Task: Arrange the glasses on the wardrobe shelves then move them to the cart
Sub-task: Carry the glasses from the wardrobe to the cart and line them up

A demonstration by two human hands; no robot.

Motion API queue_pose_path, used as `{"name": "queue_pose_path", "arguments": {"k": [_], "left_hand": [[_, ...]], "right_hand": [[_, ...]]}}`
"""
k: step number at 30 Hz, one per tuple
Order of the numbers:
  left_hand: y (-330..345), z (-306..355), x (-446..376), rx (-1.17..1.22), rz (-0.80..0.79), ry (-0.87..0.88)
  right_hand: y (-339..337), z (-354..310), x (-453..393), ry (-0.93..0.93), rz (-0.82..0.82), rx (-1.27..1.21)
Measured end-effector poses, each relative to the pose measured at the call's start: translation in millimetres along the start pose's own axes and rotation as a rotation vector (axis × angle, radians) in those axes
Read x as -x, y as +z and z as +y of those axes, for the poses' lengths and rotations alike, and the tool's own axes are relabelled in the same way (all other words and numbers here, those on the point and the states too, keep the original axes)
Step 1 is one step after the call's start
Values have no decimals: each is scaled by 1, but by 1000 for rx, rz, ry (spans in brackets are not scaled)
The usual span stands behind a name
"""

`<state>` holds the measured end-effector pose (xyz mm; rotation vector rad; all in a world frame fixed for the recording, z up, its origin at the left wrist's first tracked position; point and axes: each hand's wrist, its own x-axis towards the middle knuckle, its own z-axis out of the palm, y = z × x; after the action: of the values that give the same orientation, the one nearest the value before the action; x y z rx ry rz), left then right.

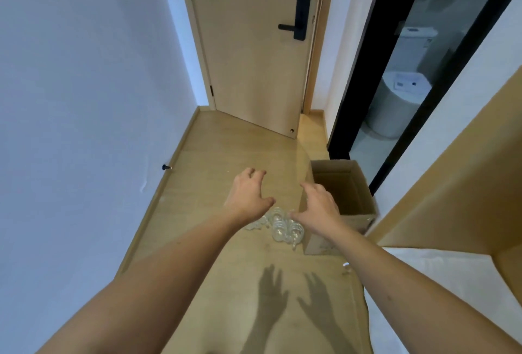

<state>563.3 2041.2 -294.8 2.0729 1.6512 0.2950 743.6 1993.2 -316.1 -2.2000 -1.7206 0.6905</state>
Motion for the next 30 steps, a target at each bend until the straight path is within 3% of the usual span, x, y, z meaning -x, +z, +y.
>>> {"name": "queue_pose_path", "arguments": {"k": [7,18,30], "left_hand": [[21,-54,-75,43,-106,-23],[17,-160,-200,5,-321,24],[51,-247,-258,-54,-498,-53]], "right_hand": [[37,-9,-69,93,-51,20],[110,-78,-175,246,-150,-4],[186,-83,-243,390,-334,-65]]}}
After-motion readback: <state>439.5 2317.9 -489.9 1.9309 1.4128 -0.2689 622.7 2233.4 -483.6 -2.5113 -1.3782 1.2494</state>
